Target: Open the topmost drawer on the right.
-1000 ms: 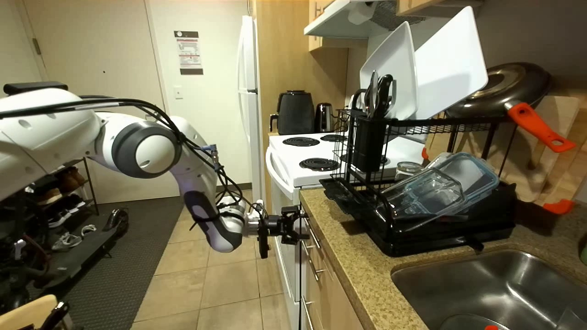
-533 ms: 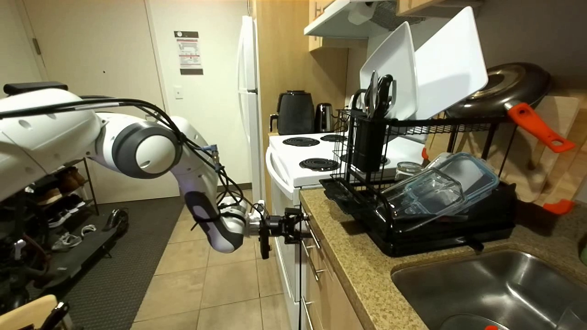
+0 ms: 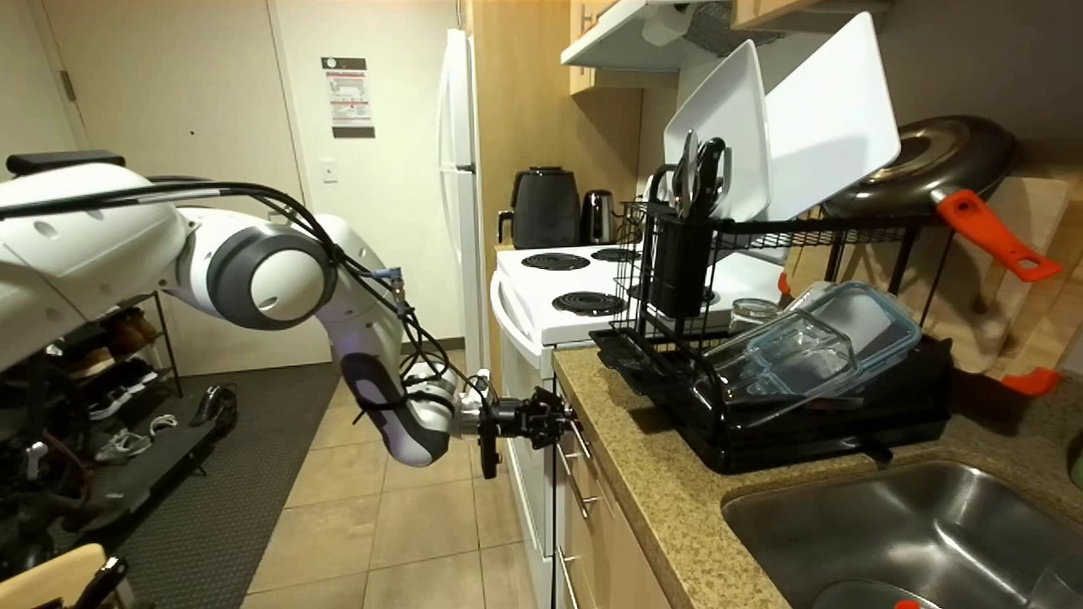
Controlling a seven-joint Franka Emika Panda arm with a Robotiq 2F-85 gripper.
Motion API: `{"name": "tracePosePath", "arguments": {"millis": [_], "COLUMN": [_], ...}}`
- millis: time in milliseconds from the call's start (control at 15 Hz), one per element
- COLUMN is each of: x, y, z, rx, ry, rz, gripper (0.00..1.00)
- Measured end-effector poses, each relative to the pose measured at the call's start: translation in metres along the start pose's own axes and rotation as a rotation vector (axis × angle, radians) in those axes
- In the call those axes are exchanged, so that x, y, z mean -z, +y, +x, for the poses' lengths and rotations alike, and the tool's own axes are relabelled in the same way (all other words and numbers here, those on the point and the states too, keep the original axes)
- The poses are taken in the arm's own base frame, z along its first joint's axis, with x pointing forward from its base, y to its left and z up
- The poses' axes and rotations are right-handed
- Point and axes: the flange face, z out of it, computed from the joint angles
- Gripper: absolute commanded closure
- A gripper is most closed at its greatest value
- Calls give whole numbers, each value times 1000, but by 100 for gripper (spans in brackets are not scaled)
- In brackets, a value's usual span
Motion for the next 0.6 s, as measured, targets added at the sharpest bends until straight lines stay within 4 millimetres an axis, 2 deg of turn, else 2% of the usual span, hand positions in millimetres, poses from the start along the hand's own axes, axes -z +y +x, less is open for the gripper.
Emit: {"name": "tracePosePath", "arguments": {"millis": [600], "x": [5], "y": [2], "z": [0], "rx": [5], "ry": [-2], "rz": [-16], "gripper": [96]}}
